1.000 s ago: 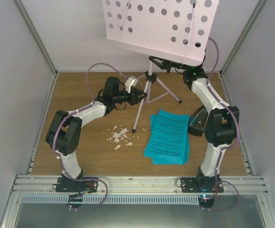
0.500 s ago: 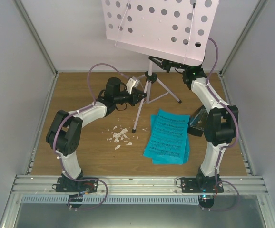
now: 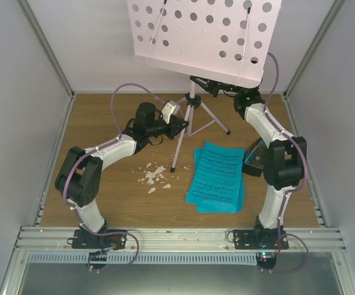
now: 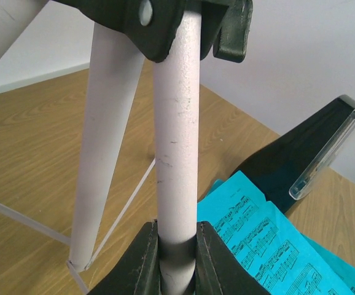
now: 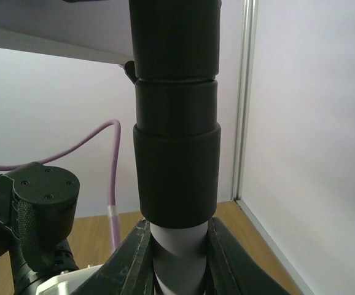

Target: Pack up the instrument practice props

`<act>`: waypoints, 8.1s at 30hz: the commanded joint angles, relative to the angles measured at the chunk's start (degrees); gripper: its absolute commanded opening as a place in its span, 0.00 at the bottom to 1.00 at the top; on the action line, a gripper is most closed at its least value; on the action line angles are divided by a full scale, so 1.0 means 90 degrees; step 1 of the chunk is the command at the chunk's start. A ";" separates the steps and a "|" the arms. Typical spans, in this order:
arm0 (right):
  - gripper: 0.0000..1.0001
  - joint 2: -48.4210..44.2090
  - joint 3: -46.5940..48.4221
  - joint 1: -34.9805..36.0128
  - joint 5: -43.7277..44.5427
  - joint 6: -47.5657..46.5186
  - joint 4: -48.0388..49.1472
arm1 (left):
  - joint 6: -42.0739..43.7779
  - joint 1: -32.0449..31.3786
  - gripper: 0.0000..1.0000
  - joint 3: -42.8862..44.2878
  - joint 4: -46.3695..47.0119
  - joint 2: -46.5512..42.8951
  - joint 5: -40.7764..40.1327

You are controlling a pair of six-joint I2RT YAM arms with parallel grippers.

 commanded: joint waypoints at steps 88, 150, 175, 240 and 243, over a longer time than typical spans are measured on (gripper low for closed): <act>0.01 -0.0518 -0.4578 0.2322 0.3754 0.4519 0.4206 | -0.0056 -0.0398 0.00 -0.1737 -0.2644 -0.5592 -0.1284; 0.35 0.0266 -0.5154 0.2447 0.4671 0.4038 0.1707 | -0.1571 -0.0369 0.00 -0.3756 -0.1245 -0.4455 -0.1748; 0.66 -0.0325 -0.5683 0.2447 0.4542 0.4274 0.1670 | -0.2392 -0.0199 0.00 -0.3856 -0.0828 -0.4753 -0.2199; 1.00 -0.6405 -0.9103 -0.4293 0.8518 -0.0221 0.1152 | 0.0214 0.4228 0.99 -0.5813 0.2737 -0.4539 -0.4084; 1.00 -0.6003 -0.9554 -0.4267 0.8580 -0.0293 0.1837 | 0.0157 0.4145 0.99 -0.5979 0.3340 -0.4032 -0.3932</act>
